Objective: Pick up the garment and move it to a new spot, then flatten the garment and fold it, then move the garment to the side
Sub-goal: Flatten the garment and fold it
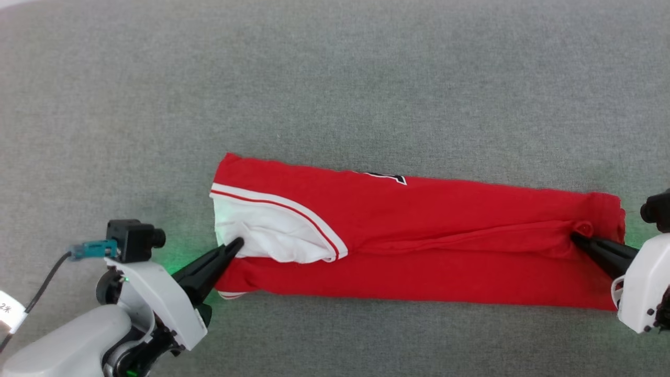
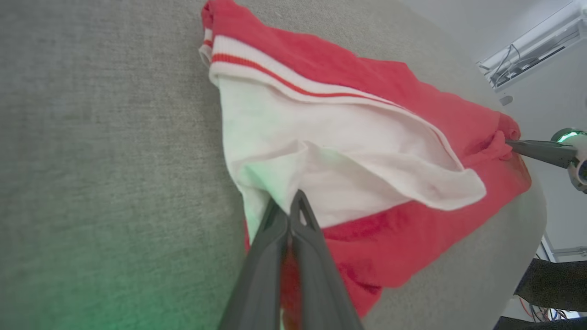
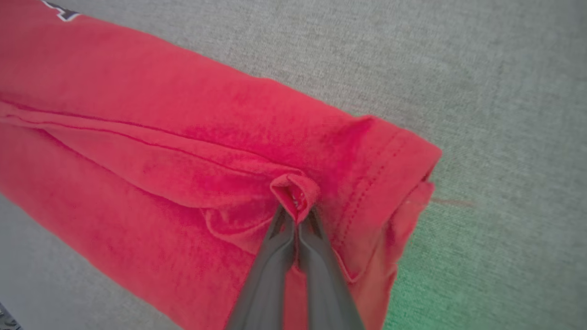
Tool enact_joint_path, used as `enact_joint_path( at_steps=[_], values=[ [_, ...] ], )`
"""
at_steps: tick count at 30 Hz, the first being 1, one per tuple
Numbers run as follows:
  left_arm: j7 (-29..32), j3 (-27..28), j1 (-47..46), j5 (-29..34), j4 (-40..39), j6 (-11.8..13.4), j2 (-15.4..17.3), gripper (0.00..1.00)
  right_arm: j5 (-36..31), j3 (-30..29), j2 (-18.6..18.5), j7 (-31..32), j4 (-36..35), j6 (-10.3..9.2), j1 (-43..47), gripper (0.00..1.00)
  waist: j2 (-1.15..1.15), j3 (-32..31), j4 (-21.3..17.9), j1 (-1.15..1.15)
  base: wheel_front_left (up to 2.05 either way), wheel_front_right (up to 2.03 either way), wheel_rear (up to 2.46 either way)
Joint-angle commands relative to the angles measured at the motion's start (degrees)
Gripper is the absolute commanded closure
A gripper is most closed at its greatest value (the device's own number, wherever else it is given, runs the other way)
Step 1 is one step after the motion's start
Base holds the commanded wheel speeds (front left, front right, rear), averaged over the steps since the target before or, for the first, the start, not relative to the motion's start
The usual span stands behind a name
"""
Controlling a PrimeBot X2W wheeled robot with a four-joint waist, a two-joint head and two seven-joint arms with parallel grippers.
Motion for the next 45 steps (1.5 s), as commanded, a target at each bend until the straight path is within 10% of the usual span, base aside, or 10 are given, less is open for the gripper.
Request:
enact_joint_path(
  at_steps=[1, 2, 5, 7, 16, 36, 37, 39, 45],
  values=[
    [-0.26, 0.10, 0.38, 0.44, 0.83, -0.34, -0.38, 0.97, -0.39, 0.22, 0.57, -0.23, 0.12, -0.09, -0.53, 1.00, 0.00, 0.38, -0.21, 0.00, 0.00, 0.00, 0.00],
    [-0.33, 0.22, 0.38, 0.73, 1.70, -0.44, -0.79, 0.82, -0.20, 0.21, 0.99, -0.51, 0.08, -0.08, -0.53, 0.92, 0.00, 0.34, -0.22, 0.00, 0.00, 0.00, 0.00],
    [-0.84, 1.15, 0.95, 1.15, 2.88, -0.93, -1.68, 0.26, 1.35, -0.38, 0.80, -0.93, -1.50, -0.08, -0.07, 0.00, 0.00, -0.08, -0.05, 0.00, 0.00, 0.00, 0.00],
    [-1.20, 1.97, 1.54, 1.68, 3.02, -1.02, -1.93, 0.00, 3.44, -1.39, -0.02, -0.81, -2.74, -0.09, 1.00, 0.00, 0.00, -0.60, 0.16, 0.00, 0.00, 0.00, 0.00],
    [-1.34, 13.69, 7.57, 10.92, 1.19, 1.60, -7.27, 0.00, 7.55, -9.91, -3.83, 3.32, -3.07, -0.08, 7.92, 0.00, 0.00, -2.40, 3.24, 0.00, 0.00, 0.00, 0.00],
    [-1.36, 53.73, 29.30, 59.69, -0.67, 2.42, -33.46, 0.00, -1.07, -24.70, 11.28, 23.42, 9.03, -0.03, 12.09, 0.00, 0.00, -5.13, 12.15, 0.00, 0.00, 0.00, 0.00],
    [-1.36, 54.88, 29.76, 62.11, -1.39, 2.31, -34.30, 0.00, -1.75, -24.93, 12.48, 24.38, 9.06, -0.01, 11.90, 0.17, 0.00, -5.12, 12.25, 0.00, 0.00, 0.00, 0.00],
    [-1.36, 56.17, 30.48, 67.06, -2.90, 2.22, -35.33, 0.00, -3.32, -25.52, 14.64, 25.93, 8.70, 0.20, 11.54, 0.95, 0.00, -5.07, 12.33, 0.00, 0.00, 0.00, 0.00],
    [-1.36, 58.32, 31.91, 75.23, -5.89, 2.57, -36.75, 0.00, -6.27, -29.53, 17.27, 26.43, 8.08, 0.16, 11.18, 1.00, 0.00, -5.15, 11.53, 0.00, 0.00, 0.00, 0.00]
  ],
)
